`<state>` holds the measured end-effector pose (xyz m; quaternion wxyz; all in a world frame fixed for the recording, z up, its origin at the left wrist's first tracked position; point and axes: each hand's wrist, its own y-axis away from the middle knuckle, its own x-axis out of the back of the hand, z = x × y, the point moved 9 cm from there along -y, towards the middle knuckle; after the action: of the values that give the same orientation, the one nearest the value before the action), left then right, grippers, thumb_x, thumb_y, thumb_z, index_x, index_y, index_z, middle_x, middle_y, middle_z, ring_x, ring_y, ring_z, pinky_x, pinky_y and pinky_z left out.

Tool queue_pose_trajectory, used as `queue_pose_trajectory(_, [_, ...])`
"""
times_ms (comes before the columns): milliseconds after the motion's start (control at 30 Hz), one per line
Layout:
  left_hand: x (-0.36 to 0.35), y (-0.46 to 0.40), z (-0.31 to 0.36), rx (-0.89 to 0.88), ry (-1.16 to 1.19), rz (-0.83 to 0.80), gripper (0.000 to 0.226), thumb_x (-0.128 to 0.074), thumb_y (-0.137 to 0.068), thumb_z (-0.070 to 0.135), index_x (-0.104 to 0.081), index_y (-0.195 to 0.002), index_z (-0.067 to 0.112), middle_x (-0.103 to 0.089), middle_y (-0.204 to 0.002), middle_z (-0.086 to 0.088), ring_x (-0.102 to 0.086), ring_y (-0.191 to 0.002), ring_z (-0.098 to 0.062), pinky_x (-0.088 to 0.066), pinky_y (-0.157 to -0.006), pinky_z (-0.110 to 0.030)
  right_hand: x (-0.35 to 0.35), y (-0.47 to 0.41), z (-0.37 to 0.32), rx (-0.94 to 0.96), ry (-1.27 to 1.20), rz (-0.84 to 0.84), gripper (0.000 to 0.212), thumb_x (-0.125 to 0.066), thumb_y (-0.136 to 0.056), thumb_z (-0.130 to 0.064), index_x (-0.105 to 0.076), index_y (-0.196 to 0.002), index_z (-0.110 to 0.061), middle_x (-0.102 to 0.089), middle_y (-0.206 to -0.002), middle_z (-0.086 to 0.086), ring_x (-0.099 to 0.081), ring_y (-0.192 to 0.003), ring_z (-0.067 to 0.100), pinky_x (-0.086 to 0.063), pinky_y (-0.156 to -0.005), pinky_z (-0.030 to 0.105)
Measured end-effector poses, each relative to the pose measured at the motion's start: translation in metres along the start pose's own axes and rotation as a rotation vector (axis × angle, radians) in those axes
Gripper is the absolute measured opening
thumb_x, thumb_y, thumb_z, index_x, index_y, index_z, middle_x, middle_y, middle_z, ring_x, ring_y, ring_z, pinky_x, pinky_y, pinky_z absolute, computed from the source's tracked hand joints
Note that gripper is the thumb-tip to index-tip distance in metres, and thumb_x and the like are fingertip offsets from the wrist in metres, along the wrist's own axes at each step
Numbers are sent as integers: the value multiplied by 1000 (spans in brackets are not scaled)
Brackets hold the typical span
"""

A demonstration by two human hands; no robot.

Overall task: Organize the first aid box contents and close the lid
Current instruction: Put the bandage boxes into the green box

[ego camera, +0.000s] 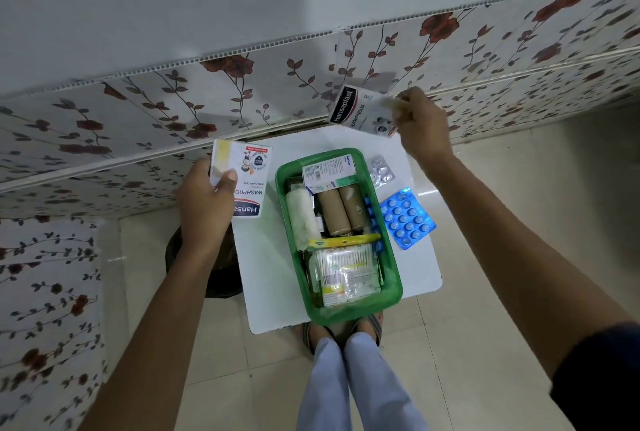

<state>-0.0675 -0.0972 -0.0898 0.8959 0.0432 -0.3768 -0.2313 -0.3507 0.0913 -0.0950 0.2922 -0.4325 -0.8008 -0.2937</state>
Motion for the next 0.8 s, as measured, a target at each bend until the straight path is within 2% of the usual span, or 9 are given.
queue_pose_trajectory(33, [0,4,0,3,8,0,18,-51,-90,16,-55,-100,2,-65,-101,-17,-60,-81,-26,-41,-55,-25,16,18,-15,77,-43,58,22,-39,-89,1,-51,-107,0,-63,-105,19,-59,-86,29,-49,-59,27])
queue_pose_trajectory(67, [0,7,0,7,14,4,19,-51,-90,15,-54,-103,1,-65,-104,-17,-58,-82,-24,-39,-54,-22,24,35,-28,141,-73,68,22,-39,-88,4,-50,-106,0,-62,-100,15,-58,-85,28,-47,-58,19])
queue_pose_trajectory(133, [0,13,-1,25,41,35,24,-51,-91,14,-51,-111,2,-63,-112,-17,-57,-86,-21,-37,-55,-17,11,65,-48,220,-55,-92,29,-41,-84,10,-49,-109,-3,-57,-94,7,-57,-75,20,-45,-51,10])
queue_pose_trajectory(200, [5,16,-3,53,94,85,29,-52,-90,13,-47,-117,4,-61,-117,-15,-56,-89,-19,-39,-59,-16,-25,87,-55,259,66,-319,37,-46,-81,11,-48,-113,-8,-59,-95,8,-58,-75,20,-53,-55,16])
queue_pose_trajectory(267, [9,17,-6,63,138,114,31,-52,-90,13,-45,-119,6,-60,-118,-12,-59,-92,-19,-43,-60,-16,-55,98,-53,314,208,-407,43,-53,-78,9,-50,-117,-11,-61,-103,14,-61,-88,29,-54,-66,34])
queue_pose_trajectory(367, [10,18,-7,37,142,90,32,-54,-89,13,-45,-120,9,-61,-117,-8,-60,-93,-18,-42,-59,-12,-75,103,-46,416,443,-323,50,-63,-73,0,-53,-121,-10,-56,-116,18,-54,-102,36,-51,-73,40])
queue_pose_trajectory(467, [11,20,-7,16,139,65,32,-55,-88,12,-47,-119,11,-61,-111,-3,-61,-92,-18,-45,-63,-15,-75,112,-45,510,518,-190,54,-73,-65,-7,-58,-117,-14,-58,-116,15,-54,-99,35,-51,-74,41])
queue_pose_trajectory(633, [9,24,-1,-5,128,49,32,-56,-87,11,-49,-118,9,-57,-106,3,-59,-90,-16,-46,-63,-17,-91,127,-40,641,604,-311,57,-80,-59,-31,-63,-112,-21,-64,-116,10,-57,-100,37,-51,-76,43])
queue_pose_trajectory(800, [2,27,7,-22,128,10,33,-58,-87,11,-50,-119,10,-58,-106,4,-61,-92,-17,-53,-74,-31,-94,135,-35,712,758,-385,62,-77,-61,-29,-58,-120,-25,-57,-128,12,-53,-109,39,-50,-81,46])
